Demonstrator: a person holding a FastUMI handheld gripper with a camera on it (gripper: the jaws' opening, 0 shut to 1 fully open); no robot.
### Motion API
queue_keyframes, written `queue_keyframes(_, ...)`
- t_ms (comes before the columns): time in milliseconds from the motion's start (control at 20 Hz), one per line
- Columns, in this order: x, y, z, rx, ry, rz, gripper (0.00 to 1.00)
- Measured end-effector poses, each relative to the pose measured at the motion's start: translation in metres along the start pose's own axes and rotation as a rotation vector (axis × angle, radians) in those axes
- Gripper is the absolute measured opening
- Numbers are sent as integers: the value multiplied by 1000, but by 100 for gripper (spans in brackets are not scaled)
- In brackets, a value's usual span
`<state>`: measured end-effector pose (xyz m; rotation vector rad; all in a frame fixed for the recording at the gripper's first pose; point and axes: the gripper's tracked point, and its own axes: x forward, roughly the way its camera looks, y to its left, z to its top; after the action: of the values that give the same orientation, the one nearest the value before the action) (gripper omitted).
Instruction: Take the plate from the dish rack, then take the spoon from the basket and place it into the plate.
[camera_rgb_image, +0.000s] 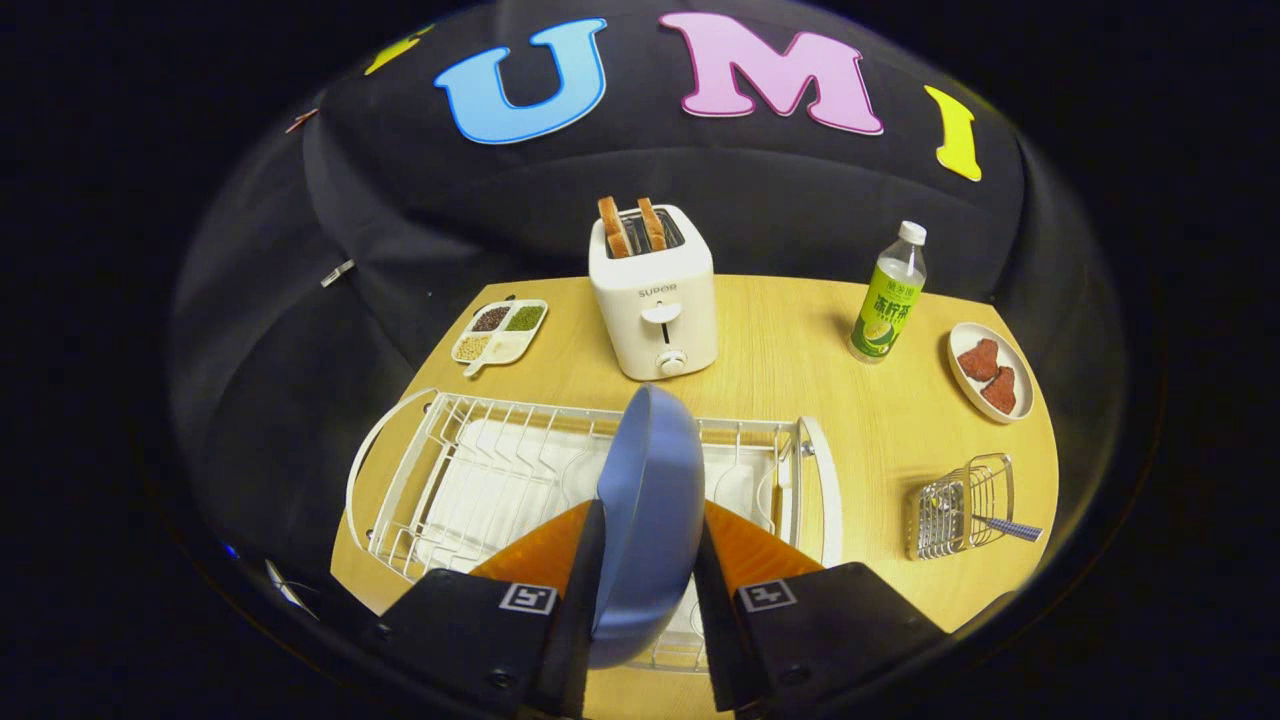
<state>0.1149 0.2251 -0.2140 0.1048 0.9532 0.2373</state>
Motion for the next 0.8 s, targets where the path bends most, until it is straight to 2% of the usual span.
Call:
queue_keyframes(250, 1, -13, 5, 119, 16, -79, 36)
queue_keyframes(800, -13, -17, 21, 79, -32, -197, 31)
